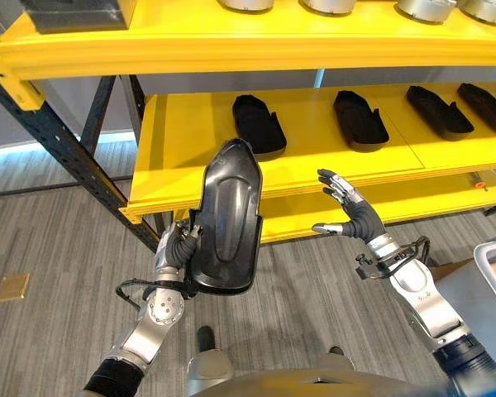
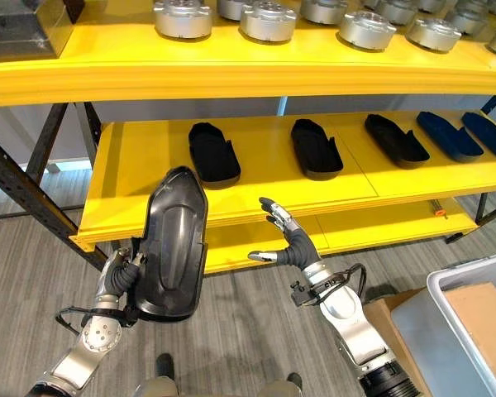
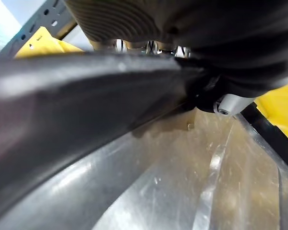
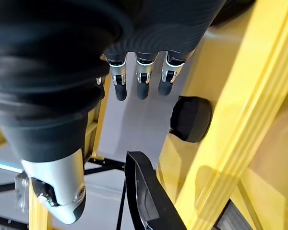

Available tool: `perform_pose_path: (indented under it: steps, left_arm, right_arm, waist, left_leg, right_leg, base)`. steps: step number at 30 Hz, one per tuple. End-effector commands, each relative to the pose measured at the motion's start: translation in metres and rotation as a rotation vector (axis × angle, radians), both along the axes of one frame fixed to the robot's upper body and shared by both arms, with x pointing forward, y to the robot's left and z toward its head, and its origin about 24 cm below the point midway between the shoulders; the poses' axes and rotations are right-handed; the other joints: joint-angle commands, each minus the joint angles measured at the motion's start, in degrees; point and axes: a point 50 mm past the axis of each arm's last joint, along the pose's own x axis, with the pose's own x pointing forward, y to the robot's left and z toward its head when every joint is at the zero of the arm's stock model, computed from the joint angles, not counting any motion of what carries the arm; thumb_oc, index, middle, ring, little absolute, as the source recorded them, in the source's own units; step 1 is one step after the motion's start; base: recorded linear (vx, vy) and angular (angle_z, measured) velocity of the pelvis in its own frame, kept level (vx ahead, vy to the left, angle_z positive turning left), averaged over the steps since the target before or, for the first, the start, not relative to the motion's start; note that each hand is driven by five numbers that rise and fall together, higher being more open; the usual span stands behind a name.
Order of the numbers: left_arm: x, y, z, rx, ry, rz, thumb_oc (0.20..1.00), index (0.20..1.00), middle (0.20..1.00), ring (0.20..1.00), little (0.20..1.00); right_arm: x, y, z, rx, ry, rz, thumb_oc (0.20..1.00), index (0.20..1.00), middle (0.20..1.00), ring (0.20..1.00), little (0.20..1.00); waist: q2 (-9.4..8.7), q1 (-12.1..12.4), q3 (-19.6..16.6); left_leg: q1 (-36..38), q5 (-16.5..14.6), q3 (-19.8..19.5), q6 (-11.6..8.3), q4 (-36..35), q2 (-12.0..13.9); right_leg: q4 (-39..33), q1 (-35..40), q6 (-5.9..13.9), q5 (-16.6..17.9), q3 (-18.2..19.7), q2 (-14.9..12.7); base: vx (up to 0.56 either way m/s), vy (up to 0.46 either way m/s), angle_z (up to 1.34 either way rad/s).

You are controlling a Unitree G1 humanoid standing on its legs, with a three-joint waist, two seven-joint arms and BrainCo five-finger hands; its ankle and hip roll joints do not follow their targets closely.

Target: Move parts from the plastic box to the shelf.

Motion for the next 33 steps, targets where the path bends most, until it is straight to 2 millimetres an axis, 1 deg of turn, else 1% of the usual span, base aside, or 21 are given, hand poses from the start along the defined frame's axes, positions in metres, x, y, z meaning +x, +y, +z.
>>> perform_pose_path:
  steps: [1, 2, 3, 4, 5, 6, 7, 8, 9, 10, 11, 13, 15, 18, 21, 24, 27, 30, 31, 32, 33]
  left_arm:
    - [0.025, -0.020, 0.050, -0.041, -0.245, -0.100, 0.200, 0.200, 0.200, 0.200, 0.200]
    - [0.026, -0.021, 0.051, -0.045, -0.244, -0.099, 0.200, 0.200, 0.200, 0.200, 0.200]
    - [0.026, -0.022, 0.053, -0.041, -0.252, -0.101, 0.200, 0.200, 0.200, 0.200, 0.200]
    - [0.025, -0.020, 0.055, -0.029, -0.262, -0.092, 0.200, 0.200, 0.200, 0.200, 0.200]
    - [0.025, -0.019, 0.057, -0.023, -0.267, -0.087, 0.200, 0.200, 0.200, 0.200, 0.200]
    - [0.026, -0.020, 0.060, -0.041, -0.263, -0.082, 0.200, 0.200, 0.200, 0.200, 0.200]
    - [0.024, -0.027, 0.055, -0.063, -0.262, -0.078, 0.200, 0.200, 0.200, 0.200, 0.200]
    - [0.023, -0.029, 0.055, -0.068, -0.267, -0.072, 0.200, 0.200, 0.200, 0.200, 0.200]
    - [0.023, -0.033, 0.051, -0.079, -0.257, -0.083, 0.200, 0.200, 0.200, 0.200, 0.200]
    - [0.022, -0.034, 0.049, -0.093, -0.251, -0.082, 0.200, 0.200, 0.200, 0.200, 0.200]
    - [0.021, -0.036, 0.047, -0.111, -0.262, -0.075, 0.200, 0.200, 0.200, 0.200, 0.200]
    - [0.020, -0.037, 0.046, -0.122, -0.256, -0.070, 0.200, 0.200, 0.200, 0.200, 0.200]
    - [0.021, -0.038, 0.047, -0.130, -0.254, -0.062, 0.200, 0.200, 0.200, 0.200, 0.200]
    - [0.023, -0.037, 0.050, -0.134, -0.263, -0.063, 0.200, 0.200, 0.200, 0.200, 0.200]
    - [0.023, -0.037, 0.051, -0.135, -0.258, -0.064, 0.200, 0.200, 0.200, 0.200, 0.200]
    - [0.023, -0.036, 0.052, -0.106, -0.251, -0.067, 0.200, 0.200, 0.200, 0.200, 0.200]
    - [0.025, -0.034, 0.054, -0.085, -0.258, -0.060, 0.200, 0.200, 0.200, 0.200, 0.200]
    - [0.028, -0.035, 0.054, -0.091, -0.253, -0.057, 0.200, 0.200, 0.200, 0.200, 0.200]
    - [0.029, -0.035, 0.054, -0.093, -0.260, -0.055, 0.200, 0.200, 0.200, 0.200, 0.200]
    - [0.030, -0.035, 0.054, -0.090, -0.268, -0.044, 0.200, 0.200, 0.200, 0.200, 0.200]
    - [0.033, -0.034, 0.056, -0.093, -0.281, -0.029, 0.200, 0.200, 0.200, 0.200, 0.200]
  right_arm:
    - [0.009, 0.004, 0.030, -0.048, -0.160, 0.036, 1.000, 1.000, 1.000, 1.000, 1.000]
    - [0.011, 0.006, 0.032, -0.045, -0.162, 0.048, 1.000, 1.000, 1.000, 1.000, 1.000]
    - [0.011, 0.008, 0.033, -0.040, -0.161, 0.063, 1.000, 1.000, 1.000, 1.000, 1.000]
    - [0.011, 0.011, 0.033, -0.037, -0.157, 0.091, 1.000, 1.000, 1.000, 1.000, 1.000]
    - [0.012, 0.012, 0.034, -0.037, -0.154, 0.107, 1.000, 1.000, 1.000, 1.000, 1.000]
    - [0.012, 0.013, 0.035, -0.045, -0.148, 0.133, 1.000, 1.000, 1.000, 1.000, 1.000]
    - [0.008, 0.014, 0.035, -0.046, -0.139, 0.147, 1.000, 1.000, 1.000, 1.000, 1.000]
    - [0.006, 0.015, 0.035, -0.044, -0.141, 0.154, 1.000, 1.000, 1.000, 1.000, 1.000]
    - [0.001, 0.015, 0.034, -0.045, -0.141, 0.139, 1.000, 1.000, 1.000, 1.000, 1.000]
    - [0.001, 0.014, 0.034, -0.048, -0.145, 0.138, 1.000, 1.000, 1.000, 1.000, 1.000]
    - [0.001, 0.012, 0.032, -0.029, -0.150, 0.145, 1.000, 1.000, 1.000, 1.000, 1.000]
    - [0.003, 0.011, 0.033, -0.027, -0.157, 0.147, 1.000, 1.000, 1.000, 1.000, 1.000]
    - [0.004, 0.016, 0.037, -0.045, -0.183, 0.160, 1.000, 1.000, 1.000, 1.000, 1.000]
    - [0.006, 0.018, 0.041, -0.054, -0.197, 0.150, 1.000, 1.000, 1.000, 1.000, 1.000]
    - [0.006, 0.019, 0.040, -0.063, -0.197, 0.143, 1.000, 1.000, 1.000, 1.000, 1.000]
    - [0.007, 0.018, 0.040, -0.103, -0.221, 0.132, 1.000, 1.000, 1.000, 1.000, 1.000]
    - [0.008, 0.019, 0.040, -0.104, -0.226, 0.139, 1.000, 1.000, 1.000, 1.000, 1.000]
    - [0.008, 0.018, 0.041, -0.099, -0.224, 0.158, 1.000, 1.000, 1.000, 1.000, 1.000]
    - [0.007, 0.018, 0.042, -0.105, -0.230, 0.166, 1.000, 1.000, 1.000, 1.000, 1.000]
    - [0.006, 0.018, 0.042, -0.116, -0.238, 0.173, 1.000, 1.000, 1.000, 1.000, 1.000]
    - [0.007, 0.019, 0.042, -0.114, -0.235, 0.178, 1.000, 1.000, 1.000, 1.000, 1.000]
  waist:
    - [3.89, 1.0, 0.6]
    - [3.73, 1.4, 0.7]
    - [3.70, 1.6, 0.7]
    - [3.59, 1.8, 1.1]
    - [3.55, 1.7, 1.3]
    - [3.41, 0.3, 1.8]
    - [3.03, -1.7, 2.0]
    - [2.84, -2.3, 1.9]
    - [3.01, -3.5, 1.8]
    - [2.89, -3.6, 1.2]
    - [2.93, -3.1, 0.5]
    - [3.17, -2.8, 0.2]
    - [3.86, -2.4, 0.0]
    - [4.60, -2.0, 0.0]
    - [4.88, -1.8, 0.0]
    - [5.58, -1.6, 0.1]
    - [5.96, -1.5, 0.4]
    - [6.20, -2.4, 0.6]
    - [6.30, -2.7, 0.7]
    - [6.54, -2.9, 1.1]
    - [6.95, -3.1, 1.5]
  left_leg:
    - [3.5, -7.0, 1.3, 6.01, 4.2, -1.1]
    - [4.0, -7.1, 2.0, 6.21, 3.7, -1.3]
    - [4.9, -7.8, 1.9, 6.05, 3.1, -1.3]
    - [6.3, -8.2, 3.2, 6.24, 2.1, -1.3]
    - [7.2, -8.2, 4.0, 6.31, 1.3, -1.4]
    - [7.6, -7.4, 3.7, 6.23, 0.4, -1.6]
    - [8.0, -8.2, 0.7, 6.36, 0.5, -3.1]
    - [7.8, -8.5, 0.0, 6.43, 0.4, -3.7]
    - [7.7, -8.9, -3.2, 6.87, 0.2, -4.4]
    - [7.4, -8.4, -3.7, 6.80, -0.1, -4.8]
    - [6.4, -8.1, -3.4, 6.11, -0.2, -5.0]
    - [5.4, -7.8, -3.7, 5.89, 0.2, -5.1]
    - [3.6, -7.3, -5.0, 5.33, 1.8, -5.0]
    - [2.9, -6.1, -6.5, 4.67, 1.3, -4.1]
    - [3.1, -5.7, -7.3, 4.46, 0.8, -4.0]
    - [3.0, -5.8, -8.2, 4.25, 1.8, -3.8]
    - [2.2, -6.5, -7.9, 4.34, 4.3, -3.7]
    - [1.0, -7.3, -5.1, 4.39, 8.9, -3.4]
    - [0.1, -7.0, -4.4, 4.31, 11.3, -3.2]
    - [-2.0, -4.7, -4.4, 3.59, 15.2, -2.4]
    - [-3.4, -2.5, -4.5, 2.77, 15.3, -0.5]
  right_leg:
    - [2.3, -0.3, -3.02, 2.1, -4.5, 5.6]
    - [3.5, -0.7, -2.85, 3.1, -5.8, 5.4]
    - [5.0, -1.0, -2.06, 3.7, -6.6, 5.2]
    - [7.5, -2.2, -1.41, 4.5, -8.1, 5.3]
    - [8.3, -3.2, -1.27, 4.6, -8.2, 5.8]
    - [4.5, -5.2, -3.26, 2.5, -6.1, 10.8]
    - [-0.2, -8.0, -3.61, 5.0, -0.4, 13.6]
    - [-1.7, -8.0, -4.00, 5.3, 1.3, 14.2]
    - [-3.3, -8.3, -4.45, 5.7, 6.8, 15.3]
    - [-4.3, -8.4, -4.78, 6.3, 7.2, 15.5]
    - [-5.5, -7.4, -5.65, 5.5, 5.4, 16.1]
    - [-5.9, -6.5, -6.19, 4.8, 5.1, 16.4]
    - [-5.8, -5.2, -7.42, 3.3, 5.5, 17.0]
    - [-5.6, -4.2, -8.17, 2.0, 5.4, 17.2]
    - [-5.5, -3.5, -8.39, 1.6, 5.1, 17.2]
    - [-3.3, -2.8, -9.18, -0.4, 4.4, 17.1]
    - [-0.8, -3.3, -9.68, -1.9, 3.5, 16.8]
    - [1.0, -4.1, -10.43, -3.0, 2.7, 16.5]
    - [1.6, -4.5, -10.73, -3.3, 2.5, 16.4]
    - [2.3, -4.7, -11.36, -3.6, 2.4, 16.5]
    - [3.4, -5.1, -11.49, -4.2, 2.0, 16.7]
  base:
    - [0.06, 0.150, -0.19]
    - [0.14, 0.150, -0.36]
    - [0.18, 0.106, -0.45]
    - [0.19, 0.081, -0.48]
    - [0.21, -0.005, -0.92]
    - [0.36, -0.099, -1.05]
    - [0.36, -0.144, -0.84]
    - [0.37, -0.162, 0.04]
    - [0.19, -0.135, 1.35]
    - [0.21, -0.213, 1.72]
    - [0.15, -0.188, 1.52]
    - [0.14, -0.126, 0.53]
    - [0.15, -0.065, 0.36]
    - [0.10, -0.044, 0.10]
    - [0.10, -0.043, 0.24]
    - [0.17, -0.109, 0.25]
    - [0.09, -0.132, 0.07]
    - [0.05, -0.090, 0.05]
    - [0.01, -0.040, 0.22]
    - [0.03, -0.003, 0.27]
    - [0.06, 0.102, 0.26]
